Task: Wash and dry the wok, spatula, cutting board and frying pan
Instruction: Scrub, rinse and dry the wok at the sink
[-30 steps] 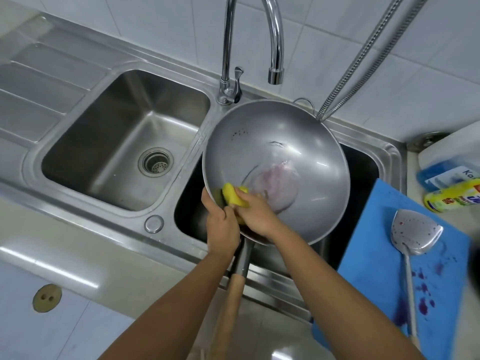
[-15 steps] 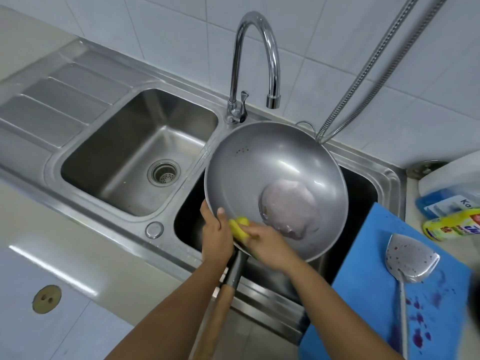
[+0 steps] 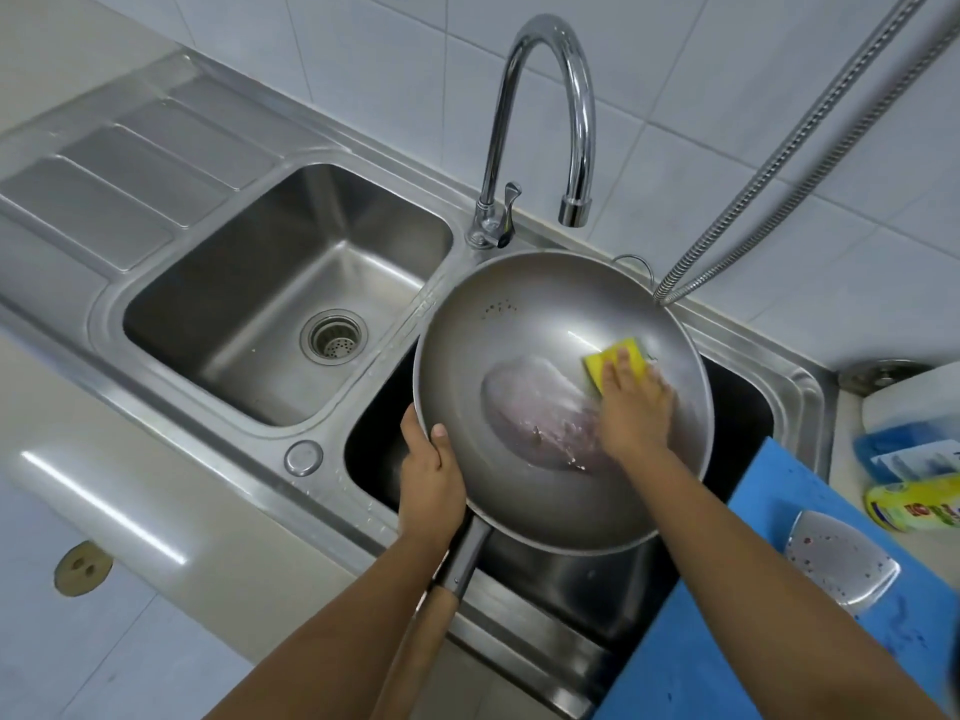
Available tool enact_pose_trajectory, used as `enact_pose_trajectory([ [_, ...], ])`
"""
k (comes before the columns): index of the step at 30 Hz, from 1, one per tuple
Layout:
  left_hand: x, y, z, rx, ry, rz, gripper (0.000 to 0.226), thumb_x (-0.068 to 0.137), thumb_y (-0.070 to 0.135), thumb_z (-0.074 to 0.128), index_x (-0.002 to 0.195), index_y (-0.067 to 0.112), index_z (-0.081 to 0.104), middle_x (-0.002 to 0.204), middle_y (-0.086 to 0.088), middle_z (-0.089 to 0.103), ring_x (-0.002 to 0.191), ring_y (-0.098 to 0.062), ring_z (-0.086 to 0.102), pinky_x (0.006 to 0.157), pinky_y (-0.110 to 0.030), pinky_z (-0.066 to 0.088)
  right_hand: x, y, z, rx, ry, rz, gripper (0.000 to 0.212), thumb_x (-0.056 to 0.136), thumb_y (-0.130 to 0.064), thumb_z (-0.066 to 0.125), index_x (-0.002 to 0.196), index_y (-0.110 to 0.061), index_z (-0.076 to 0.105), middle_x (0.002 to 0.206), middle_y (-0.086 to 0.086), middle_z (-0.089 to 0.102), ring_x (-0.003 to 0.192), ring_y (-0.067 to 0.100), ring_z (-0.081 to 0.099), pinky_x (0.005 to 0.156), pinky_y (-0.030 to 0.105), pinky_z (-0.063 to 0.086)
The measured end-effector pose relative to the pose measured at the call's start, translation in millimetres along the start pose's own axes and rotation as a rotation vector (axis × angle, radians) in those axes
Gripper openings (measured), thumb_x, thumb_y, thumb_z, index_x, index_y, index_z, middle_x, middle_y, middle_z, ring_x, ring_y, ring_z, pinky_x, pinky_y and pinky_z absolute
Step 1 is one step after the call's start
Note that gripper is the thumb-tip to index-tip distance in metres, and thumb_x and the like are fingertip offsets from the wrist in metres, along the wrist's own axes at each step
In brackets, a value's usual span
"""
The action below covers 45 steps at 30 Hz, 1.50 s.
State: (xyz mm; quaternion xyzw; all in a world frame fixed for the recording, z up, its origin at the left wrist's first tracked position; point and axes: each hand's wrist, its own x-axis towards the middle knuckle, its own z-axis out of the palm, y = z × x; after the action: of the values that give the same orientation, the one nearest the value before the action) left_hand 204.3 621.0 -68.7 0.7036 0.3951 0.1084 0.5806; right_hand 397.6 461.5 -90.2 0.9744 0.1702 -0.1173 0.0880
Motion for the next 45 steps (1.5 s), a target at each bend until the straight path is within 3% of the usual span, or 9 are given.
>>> enact_pose_trajectory([
  [4,0,1,1,-0.013,0.012,-0.017,0.046,0.105,0.035,0.028,0.15,0.025,0.02,0.102,-0.005,0.066,0.087,-0.018,0.064,0.077,-0.037,0.053,-50,23,3,-0.053,-0.138,-0.062,0.053,0.092,-0.025,0.046,0.144,-0.026,0.037,0.161,0.001,0.015,0.14,0.032,0.028,0.113,0.045,0.026],
  [6,-1,2,2,-0.006,0.021,-0.02,0.046,0.105,0.035,0.028,0.15,0.026,0.021,0.106,-0.01,0.066,0.089,-0.024,0.064,0.082,-0.042,0.054,-79,11,6,0.141,-0.251,-0.098,0.055,0.089,-0.027,0.044,0.144,-0.026,0.042,0.157,0.003,0.027,0.136,0.031,0.037,0.112,0.037,0.031],
  [10,1,1,3,0.03,0.039,-0.024,0.047,0.104,0.037,0.027,0.15,0.025,0.021,0.112,-0.017,0.065,0.093,-0.03,0.064,0.084,-0.044,0.054,-108,-58,-6,0.734,-0.354,-0.286,0.051,0.094,0.002,0.045,0.143,-0.012,0.045,0.155,0.0,0.021,0.145,0.014,0.018,0.106,0.001,0.003],
  [17,3,0,1,0.012,-0.006,-0.027,0.047,0.105,0.036,0.028,0.151,0.027,0.02,0.106,-0.002,0.062,0.088,-0.017,0.061,0.074,-0.029,0.047,0,-136,-26,0.757,0.005,-0.293,0.063,0.094,-0.002,0.046,0.152,-0.012,0.025,0.162,0.014,0.008,0.147,0.033,0.017,0.119,0.036,0.018],
  [23,3,-6,1,-0.009,-0.013,-0.015,0.047,0.105,0.039,0.027,0.15,0.032,0.017,0.111,0.002,0.062,0.095,-0.015,0.063,0.081,-0.031,0.051,60,-100,-28,0.58,0.161,0.118,0.073,0.096,-0.014,0.048,0.155,-0.014,0.005,0.161,0.013,-0.012,0.148,0.038,-0.003,0.121,0.045,0.005],
  [30,8,-7,3,0.013,-0.006,-0.057,0.047,0.105,0.035,0.029,0.15,0.028,0.021,0.114,-0.008,0.065,0.092,-0.02,0.063,0.073,-0.03,0.05,7,-132,-21,0.657,0.048,-0.6,0.071,0.093,-0.007,0.052,0.154,-0.018,0.017,0.163,0.008,0.002,0.146,0.034,0.014,0.12,0.043,0.016],
  [36,6,-5,2,0.009,-0.015,-0.044,0.048,0.105,0.037,0.028,0.151,0.03,0.018,0.105,0.001,0.064,0.083,-0.006,0.062,0.064,-0.02,0.046,23,-149,-39,0.458,0.41,-0.787,0.071,0.084,-0.01,0.054,0.151,-0.017,0.031,0.16,0.009,0.019,0.128,0.036,0.038,0.109,0.044,0.033],
  [40,5,-3,2,-0.009,-0.01,-0.039,0.048,0.105,0.035,0.029,0.151,0.03,0.018,0.103,0.004,0.063,0.084,-0.002,0.06,0.065,-0.019,0.046,75,-123,-50,0.291,0.482,-0.496,0.087,0.074,-0.005,0.066,0.15,-0.021,0.028,0.157,0.012,0.029,0.118,0.041,0.044,0.094,0.049,0.046],
  [45,3,0,2,-0.014,-0.007,-0.036,0.047,0.105,0.034,0.028,0.151,0.028,0.018,0.098,0.008,0.059,0.083,-0.001,0.06,0.063,-0.016,0.045,86,-45,-43,0.096,0.397,-0.007,0.087,0.077,-0.002,0.06,0.152,-0.02,0.021,0.161,0.012,0.015,0.133,0.044,0.033,0.106,0.055,0.035],
])
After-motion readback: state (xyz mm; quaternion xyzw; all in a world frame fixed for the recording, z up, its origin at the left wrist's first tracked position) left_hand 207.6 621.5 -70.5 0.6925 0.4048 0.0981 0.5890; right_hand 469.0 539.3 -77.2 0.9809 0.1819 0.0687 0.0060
